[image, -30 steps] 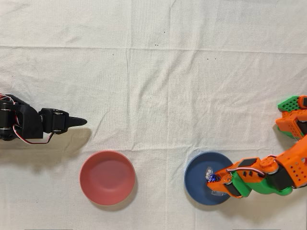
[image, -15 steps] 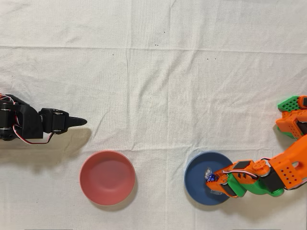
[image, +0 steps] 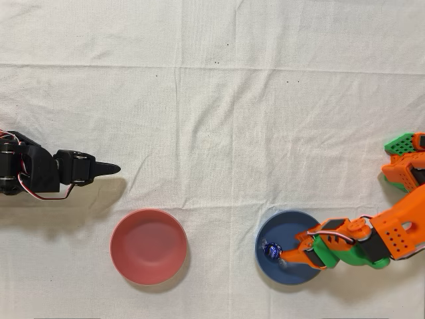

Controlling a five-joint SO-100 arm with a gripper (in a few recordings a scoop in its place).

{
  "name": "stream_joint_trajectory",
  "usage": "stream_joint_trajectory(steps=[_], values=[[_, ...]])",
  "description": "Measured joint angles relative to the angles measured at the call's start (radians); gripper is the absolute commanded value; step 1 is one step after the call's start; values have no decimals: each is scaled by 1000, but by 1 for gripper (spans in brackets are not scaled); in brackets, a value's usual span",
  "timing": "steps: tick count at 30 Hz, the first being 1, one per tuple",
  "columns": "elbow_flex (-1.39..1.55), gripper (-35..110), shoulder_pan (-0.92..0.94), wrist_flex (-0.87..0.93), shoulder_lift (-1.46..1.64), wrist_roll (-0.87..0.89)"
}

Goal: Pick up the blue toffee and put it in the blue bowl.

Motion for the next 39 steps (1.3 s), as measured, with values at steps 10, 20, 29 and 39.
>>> stream_joint_trajectory(steps=[10, 20, 29, 39], values=[[21, 26, 9, 60, 72, 3], [-170, 0, 92, 307, 245, -77], [-172, 0, 310, 370, 479, -156], [153, 0, 568, 265, 857, -262]])
